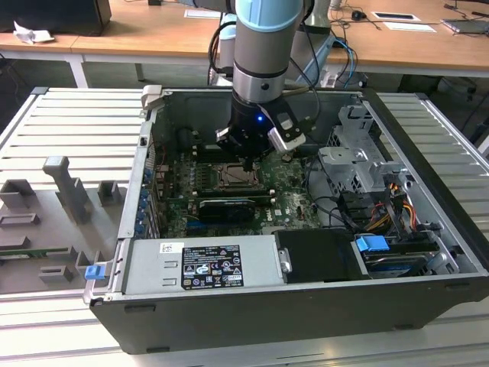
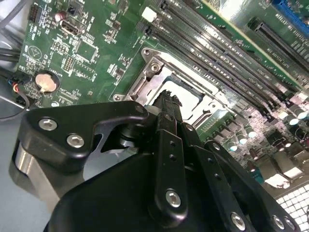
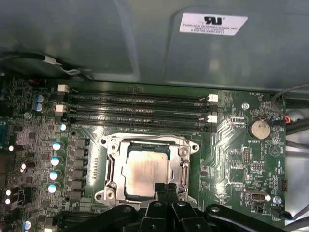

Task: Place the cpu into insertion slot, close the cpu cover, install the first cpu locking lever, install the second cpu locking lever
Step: 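Install the second cpu locking lever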

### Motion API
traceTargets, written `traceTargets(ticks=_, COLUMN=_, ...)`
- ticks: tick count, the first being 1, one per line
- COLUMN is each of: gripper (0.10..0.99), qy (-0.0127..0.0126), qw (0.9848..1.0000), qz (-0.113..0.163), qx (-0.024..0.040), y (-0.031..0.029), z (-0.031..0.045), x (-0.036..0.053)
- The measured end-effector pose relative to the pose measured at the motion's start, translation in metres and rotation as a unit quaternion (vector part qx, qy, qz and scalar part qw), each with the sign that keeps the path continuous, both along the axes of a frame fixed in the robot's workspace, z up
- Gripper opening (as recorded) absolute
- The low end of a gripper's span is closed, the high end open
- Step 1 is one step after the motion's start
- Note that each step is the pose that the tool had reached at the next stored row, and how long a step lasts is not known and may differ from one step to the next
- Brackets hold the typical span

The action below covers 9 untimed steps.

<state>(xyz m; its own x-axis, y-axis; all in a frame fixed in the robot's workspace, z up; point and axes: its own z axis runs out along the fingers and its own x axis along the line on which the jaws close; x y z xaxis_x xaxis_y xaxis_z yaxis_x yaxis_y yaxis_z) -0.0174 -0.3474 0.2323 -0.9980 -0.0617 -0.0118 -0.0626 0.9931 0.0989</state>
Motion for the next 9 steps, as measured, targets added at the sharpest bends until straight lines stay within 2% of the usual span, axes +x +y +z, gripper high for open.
traceTargets(ticks=1, gripper=0.106, qy=0.0000, qw=1.0000, qz=0.000, qx=0.0001, y=-0.0030, z=-0.0003, x=0.0000)
traceTargets(ticks=2, gripper=0.106, qy=0.0000, qw=1.0000, qz=0.000, qx=0.0011, y=-0.0092, z=-0.0006, x=0.0000)
traceTargets(ticks=3, gripper=0.106, qy=0.0000, qw=0.9999, qz=0.000, qx=0.0121, y=-0.0151, z=-0.0008, x=0.0000)
traceTargets(ticks=4, gripper=0.106, qy=0.0000, qw=0.9998, qz=0.000, qx=0.0181, y=-0.0193, z=-0.0013, x=0.0000)
traceTargets(ticks=9, gripper=0.106, qy=0.0000, qw=0.9998, qz=0.000, qx=0.0190, y=-0.0254, z=-0.0017, x=-0.0001)
